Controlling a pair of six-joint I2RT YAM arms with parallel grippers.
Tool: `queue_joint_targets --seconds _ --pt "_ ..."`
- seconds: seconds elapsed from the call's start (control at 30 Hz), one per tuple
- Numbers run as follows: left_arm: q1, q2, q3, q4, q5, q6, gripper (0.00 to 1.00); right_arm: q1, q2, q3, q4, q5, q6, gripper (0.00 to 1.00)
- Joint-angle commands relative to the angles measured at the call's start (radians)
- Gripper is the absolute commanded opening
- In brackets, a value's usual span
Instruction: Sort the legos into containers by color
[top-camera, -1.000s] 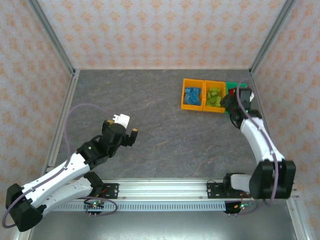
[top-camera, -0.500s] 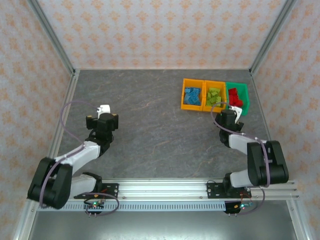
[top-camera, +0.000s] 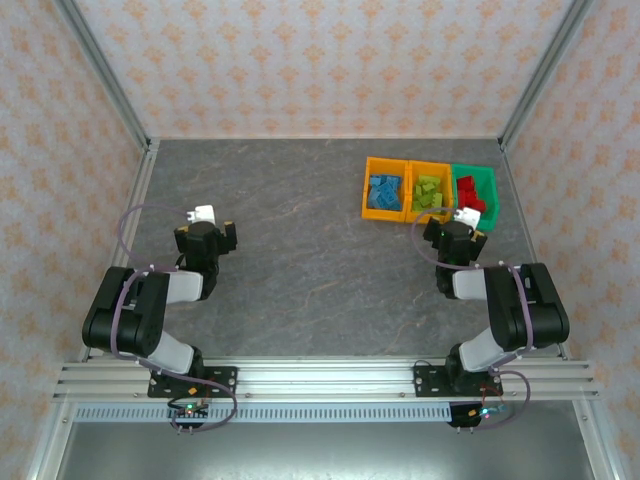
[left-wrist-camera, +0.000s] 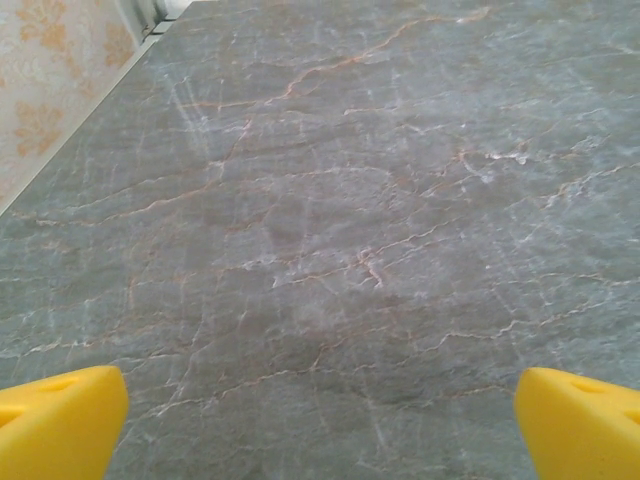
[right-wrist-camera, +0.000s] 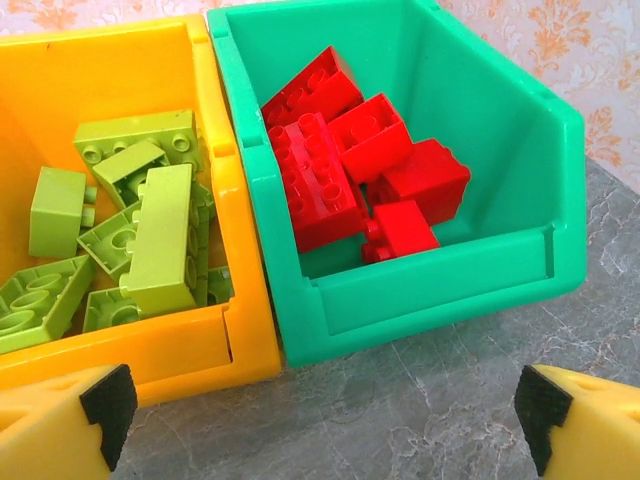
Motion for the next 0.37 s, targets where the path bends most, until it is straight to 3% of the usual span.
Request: queue_joint_targets --seconds 0.0,0.27,0.33 --pt "0.003 -0.013 0.016 0.041 0.036 0.004 1.0 -0.004 -0.006 0.001 0.044 0.005 -0.011 0.99" --pt "0.004 -0.013 0.015 0.043 0.036 0.003 1.0 -0.004 -0.009 -0.006 0.055 0.007 -0.013 0.99" --pt "0.003 -0.013 0.015 0.043 0.037 0.003 1.0 0.003 -0.013 -0.008 0.052 0.091 0.018 0.99"
